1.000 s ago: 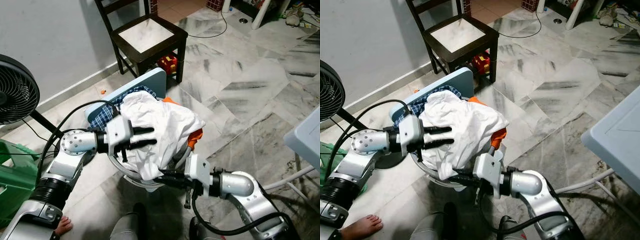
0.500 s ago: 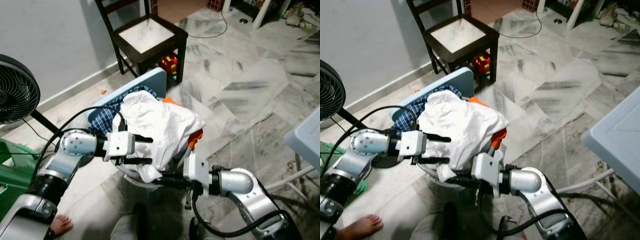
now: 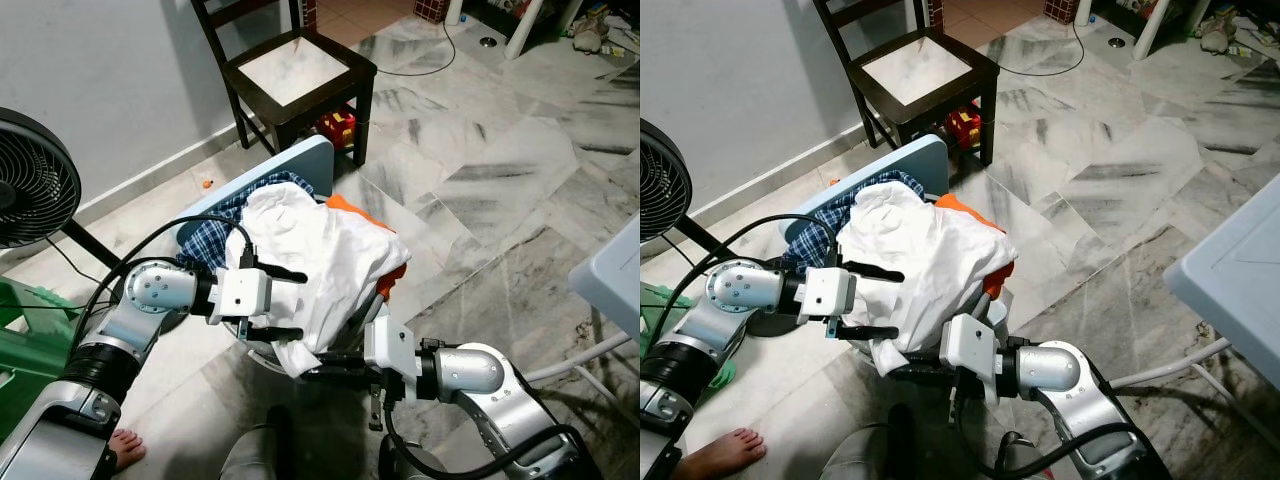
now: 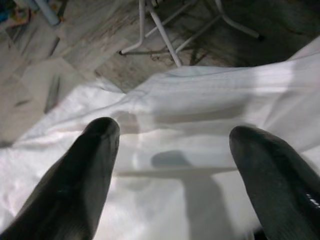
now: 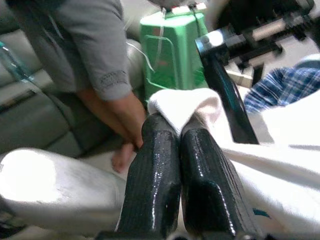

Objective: Hang hanger

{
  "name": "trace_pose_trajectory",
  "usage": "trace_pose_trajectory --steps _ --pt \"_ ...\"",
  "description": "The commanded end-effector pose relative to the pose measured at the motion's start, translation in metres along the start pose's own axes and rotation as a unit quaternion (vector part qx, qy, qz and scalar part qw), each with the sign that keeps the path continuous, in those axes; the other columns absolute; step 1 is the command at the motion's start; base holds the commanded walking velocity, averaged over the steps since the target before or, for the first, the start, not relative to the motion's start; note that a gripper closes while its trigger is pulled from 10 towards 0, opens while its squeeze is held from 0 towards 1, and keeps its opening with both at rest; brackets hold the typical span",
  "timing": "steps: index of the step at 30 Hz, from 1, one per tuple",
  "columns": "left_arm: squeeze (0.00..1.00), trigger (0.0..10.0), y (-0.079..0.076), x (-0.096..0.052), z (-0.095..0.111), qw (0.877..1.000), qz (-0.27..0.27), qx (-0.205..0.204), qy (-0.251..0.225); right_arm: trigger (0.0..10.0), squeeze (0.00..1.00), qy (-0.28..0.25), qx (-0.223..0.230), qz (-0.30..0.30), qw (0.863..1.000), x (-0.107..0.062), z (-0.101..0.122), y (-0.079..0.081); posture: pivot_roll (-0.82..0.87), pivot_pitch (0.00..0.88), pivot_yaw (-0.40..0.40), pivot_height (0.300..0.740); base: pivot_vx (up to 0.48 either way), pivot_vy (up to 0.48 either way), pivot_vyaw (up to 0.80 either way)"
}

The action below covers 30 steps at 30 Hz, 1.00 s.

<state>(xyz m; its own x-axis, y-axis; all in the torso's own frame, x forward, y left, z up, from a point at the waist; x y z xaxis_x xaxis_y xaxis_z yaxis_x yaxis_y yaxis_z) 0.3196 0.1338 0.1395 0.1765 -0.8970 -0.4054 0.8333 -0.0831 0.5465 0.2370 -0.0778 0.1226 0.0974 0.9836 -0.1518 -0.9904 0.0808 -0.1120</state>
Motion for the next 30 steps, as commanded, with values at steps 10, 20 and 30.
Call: trace_pose_trajectory --steps 10,20,30 --pt "1.00 10.0 -0.004 0.015 0.003 0.998 -0.025 0.055 0.001 0.0 0.00 -0.040 0.015 0.049 0.998 0.001 0.024 0.008 -0.05 0.275 0.088 0.740 0.000 0.000 0.00" --pt "0.00 10.0 -0.003 0.021 0.011 0.991 -0.043 0.130 -0.004 0.0 0.00 -0.028 0.032 0.043 0.998 0.000 0.017 0.011 -0.06 0.273 0.093 0.740 0.000 0.000 0.00" --pt "0.00 7.3 -0.012 0.024 0.010 0.978 -0.087 0.188 -0.005 0.0 0.00 -0.025 0.040 0.045 0.998 0.003 0.014 0.014 -0.06 0.275 0.094 0.740 0.000 0.000 0.00"
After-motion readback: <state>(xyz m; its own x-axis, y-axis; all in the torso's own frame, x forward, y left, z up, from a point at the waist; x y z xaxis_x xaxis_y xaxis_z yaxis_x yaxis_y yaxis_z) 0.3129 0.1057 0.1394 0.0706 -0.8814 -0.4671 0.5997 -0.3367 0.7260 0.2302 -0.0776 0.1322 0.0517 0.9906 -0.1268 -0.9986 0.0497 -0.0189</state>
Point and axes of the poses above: a point about 5 cm out from each wrist's last joint towards the gripper, its own x axis pointing out of the wrist towards the gripper, its own z axis along the axis of the wrist's last joint, y = z × x, the point moved 1 cm from there along x, pointing out of the wrist towards the gripper
